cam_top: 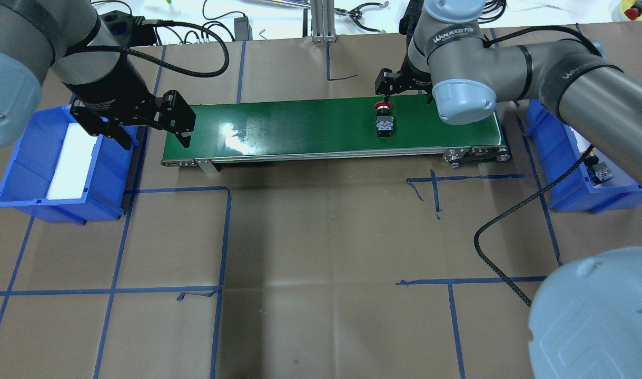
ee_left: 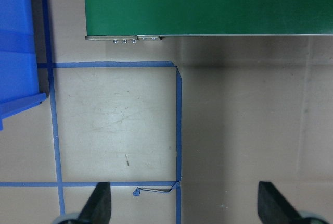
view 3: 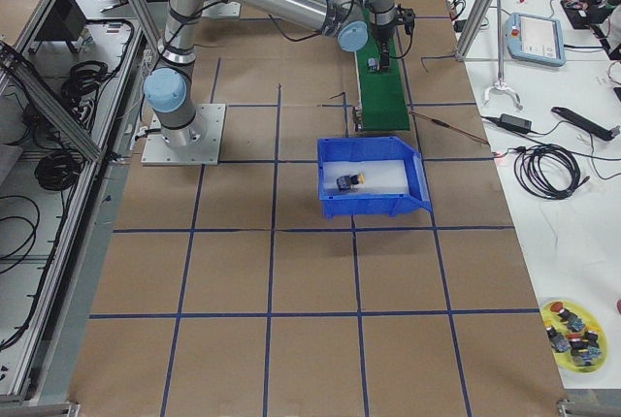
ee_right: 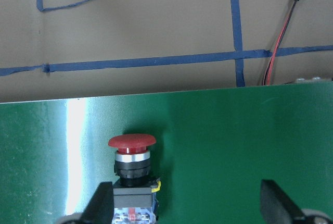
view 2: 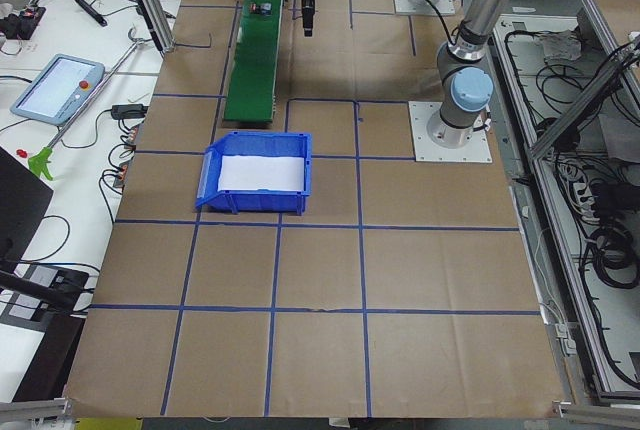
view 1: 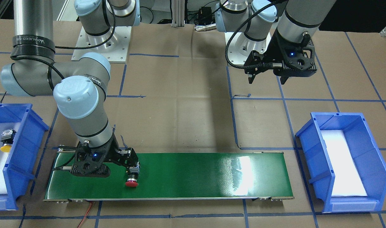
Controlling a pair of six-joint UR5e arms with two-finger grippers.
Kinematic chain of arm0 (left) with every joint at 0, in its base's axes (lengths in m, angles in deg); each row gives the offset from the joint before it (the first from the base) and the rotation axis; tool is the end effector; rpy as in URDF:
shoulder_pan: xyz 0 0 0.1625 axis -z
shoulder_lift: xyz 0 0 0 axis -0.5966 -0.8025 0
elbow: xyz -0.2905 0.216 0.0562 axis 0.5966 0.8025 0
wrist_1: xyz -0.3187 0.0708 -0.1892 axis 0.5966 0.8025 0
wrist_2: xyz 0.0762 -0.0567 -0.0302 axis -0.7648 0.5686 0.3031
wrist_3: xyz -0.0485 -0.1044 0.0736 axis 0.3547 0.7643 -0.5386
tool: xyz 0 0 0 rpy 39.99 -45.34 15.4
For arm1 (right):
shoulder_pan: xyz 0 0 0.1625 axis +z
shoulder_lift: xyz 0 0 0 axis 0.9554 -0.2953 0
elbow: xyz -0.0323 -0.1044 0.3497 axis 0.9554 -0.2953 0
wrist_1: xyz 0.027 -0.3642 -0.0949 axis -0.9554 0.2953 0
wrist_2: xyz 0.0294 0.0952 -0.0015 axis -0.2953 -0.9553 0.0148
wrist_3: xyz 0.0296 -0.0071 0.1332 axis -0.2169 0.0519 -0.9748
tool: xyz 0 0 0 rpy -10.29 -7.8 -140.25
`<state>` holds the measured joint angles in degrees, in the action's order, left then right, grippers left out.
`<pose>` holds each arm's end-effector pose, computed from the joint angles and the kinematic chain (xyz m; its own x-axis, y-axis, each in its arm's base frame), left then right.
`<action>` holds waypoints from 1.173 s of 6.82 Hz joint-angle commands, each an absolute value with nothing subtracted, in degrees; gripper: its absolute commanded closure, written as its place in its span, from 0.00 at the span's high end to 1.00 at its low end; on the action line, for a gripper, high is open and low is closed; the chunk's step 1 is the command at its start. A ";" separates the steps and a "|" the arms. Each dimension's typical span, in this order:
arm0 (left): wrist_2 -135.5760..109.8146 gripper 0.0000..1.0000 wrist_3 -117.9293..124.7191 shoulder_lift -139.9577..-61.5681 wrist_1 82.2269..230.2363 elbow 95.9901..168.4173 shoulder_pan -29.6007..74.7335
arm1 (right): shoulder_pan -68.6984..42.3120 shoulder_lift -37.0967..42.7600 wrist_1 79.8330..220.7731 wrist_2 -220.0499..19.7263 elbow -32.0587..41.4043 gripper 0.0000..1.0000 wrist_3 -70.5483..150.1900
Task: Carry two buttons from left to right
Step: 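Lower the right gripper and close it on the red-capped button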
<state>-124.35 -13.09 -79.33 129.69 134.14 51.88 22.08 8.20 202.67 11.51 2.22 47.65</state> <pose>-0.1220 -0.4422 0.3841 -1.0000 0.0046 0.0015 0.0046 0.9999 0.0139 0.1875 -0.5894 0.2278 -0.9968 0.0565 -0.0568 0.0677 0.9730 -0.2206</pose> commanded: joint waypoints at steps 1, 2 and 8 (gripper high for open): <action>-124.24 1.00 -13.09 -79.32 129.69 134.13 51.88 | 22.10 9.79 202.49 11.45 2.12 0.99 46.92; -124.24 1.00 -13.09 -79.32 129.69 134.13 51.88 | 22.10 10.41 202.49 11.45 2.12 0.99 45.70; -124.15 1.00 -13.09 -79.32 129.69 134.13 51.88 | 20.70 12.43 202.32 10.05 3.17 0.92 46.65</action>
